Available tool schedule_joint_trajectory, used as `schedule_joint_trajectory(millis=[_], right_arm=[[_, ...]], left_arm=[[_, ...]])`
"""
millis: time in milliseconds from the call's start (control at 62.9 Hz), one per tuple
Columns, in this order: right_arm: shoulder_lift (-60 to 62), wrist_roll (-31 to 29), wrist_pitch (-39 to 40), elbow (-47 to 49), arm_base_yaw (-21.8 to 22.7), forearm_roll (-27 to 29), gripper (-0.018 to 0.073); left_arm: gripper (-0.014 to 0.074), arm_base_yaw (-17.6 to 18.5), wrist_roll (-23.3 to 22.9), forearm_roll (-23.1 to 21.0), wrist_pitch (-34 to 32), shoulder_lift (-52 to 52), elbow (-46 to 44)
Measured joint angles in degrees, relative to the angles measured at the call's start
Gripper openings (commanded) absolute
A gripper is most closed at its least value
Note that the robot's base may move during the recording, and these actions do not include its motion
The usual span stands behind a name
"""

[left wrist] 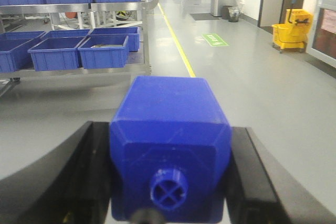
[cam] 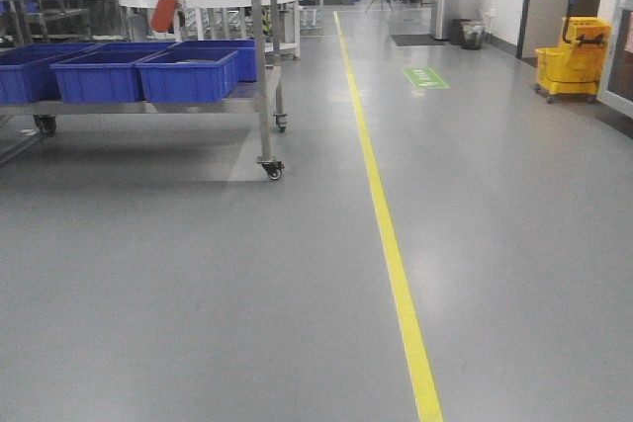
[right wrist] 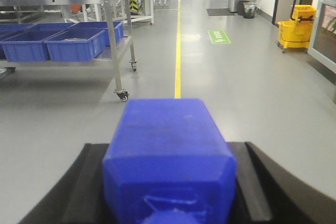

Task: Pick and sort blue part to right shelf
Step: 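Drive the base away from the table holding both bottles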

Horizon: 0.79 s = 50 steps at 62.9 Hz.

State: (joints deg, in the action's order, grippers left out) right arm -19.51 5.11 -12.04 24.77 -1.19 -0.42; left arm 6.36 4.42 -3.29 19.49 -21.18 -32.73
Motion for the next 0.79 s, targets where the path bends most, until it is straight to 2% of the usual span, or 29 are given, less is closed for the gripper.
schedule_joint_trajectory(millis=[795], right_arm=[[0.00, 0.00, 0.00, 0.00, 0.00, 0.00, 0.0426]], left_arm=[[0.0354, 0.00, 0.00, 0.00, 0.00, 0.00, 0.00]])
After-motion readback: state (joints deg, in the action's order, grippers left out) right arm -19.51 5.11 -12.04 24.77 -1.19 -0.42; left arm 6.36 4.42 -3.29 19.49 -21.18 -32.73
